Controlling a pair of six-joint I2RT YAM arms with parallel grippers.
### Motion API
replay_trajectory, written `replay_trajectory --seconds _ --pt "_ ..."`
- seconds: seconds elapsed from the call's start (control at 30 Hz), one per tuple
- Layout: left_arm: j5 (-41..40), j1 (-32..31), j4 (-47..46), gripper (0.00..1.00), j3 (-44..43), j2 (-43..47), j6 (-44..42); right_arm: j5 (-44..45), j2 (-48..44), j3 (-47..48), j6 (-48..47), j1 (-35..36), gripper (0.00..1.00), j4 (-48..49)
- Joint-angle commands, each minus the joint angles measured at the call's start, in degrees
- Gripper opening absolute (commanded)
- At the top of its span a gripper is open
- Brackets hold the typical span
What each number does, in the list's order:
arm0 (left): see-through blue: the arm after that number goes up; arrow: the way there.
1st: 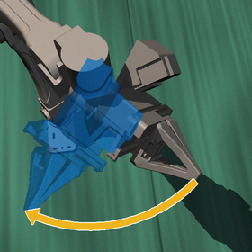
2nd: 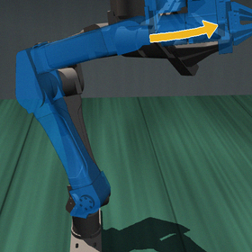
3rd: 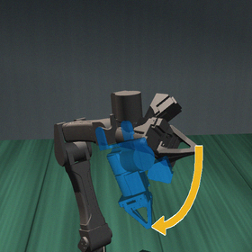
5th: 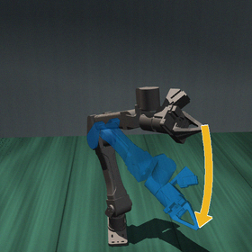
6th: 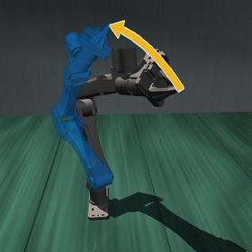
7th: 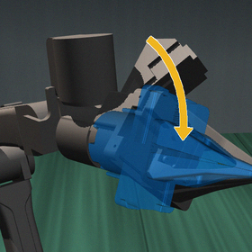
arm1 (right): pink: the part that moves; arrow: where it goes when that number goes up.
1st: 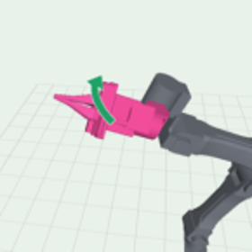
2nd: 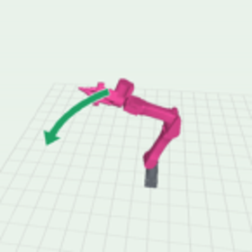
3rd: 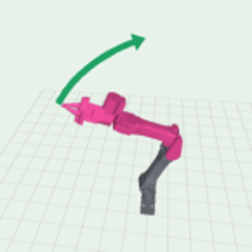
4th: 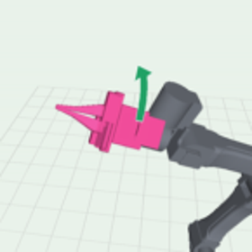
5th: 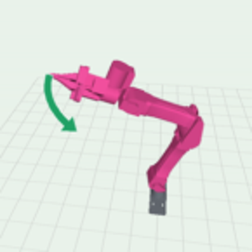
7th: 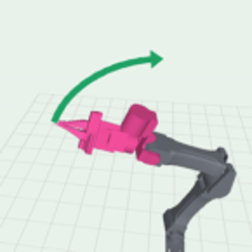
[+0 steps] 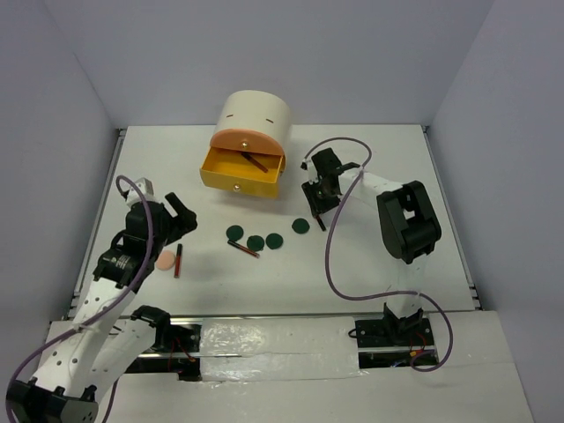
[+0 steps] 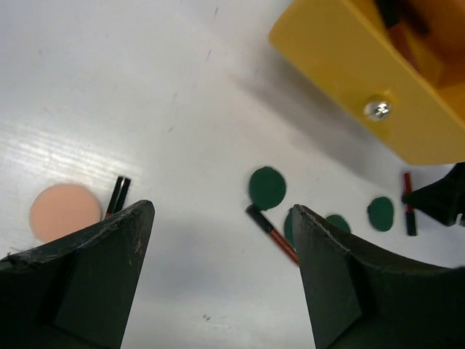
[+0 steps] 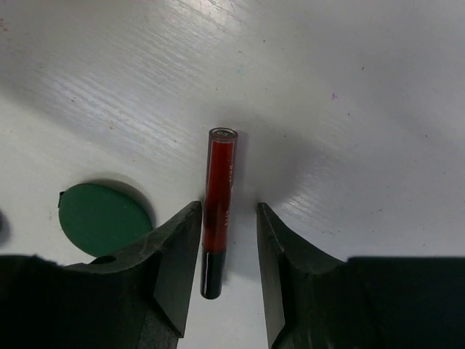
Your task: Organize the makeup
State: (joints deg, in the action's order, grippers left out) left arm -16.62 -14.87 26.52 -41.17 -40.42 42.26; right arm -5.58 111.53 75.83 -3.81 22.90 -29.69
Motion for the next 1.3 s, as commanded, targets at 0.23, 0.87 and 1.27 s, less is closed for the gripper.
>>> replay_trajectory --seconds 0.23,0.87,1.27 --pt "1.3 1.5 2.3 0.9 1.1 -4.6 -0.4 4.0 1.3 0.5 -0.5 0.8 0.37 -1.2" --pt "7.8 6.3 -1.3 0.86 8.6 -9.1 -0.1 -18.1 -22.9 2.6 -30.1 -0.4 0.0 -3.1" --pt "6.6 6.3 0.0 0.84 9.2 -10.3 -0.8 -30.3 -21.3 19.0 -40.1 6.4 0.0 -4.2"
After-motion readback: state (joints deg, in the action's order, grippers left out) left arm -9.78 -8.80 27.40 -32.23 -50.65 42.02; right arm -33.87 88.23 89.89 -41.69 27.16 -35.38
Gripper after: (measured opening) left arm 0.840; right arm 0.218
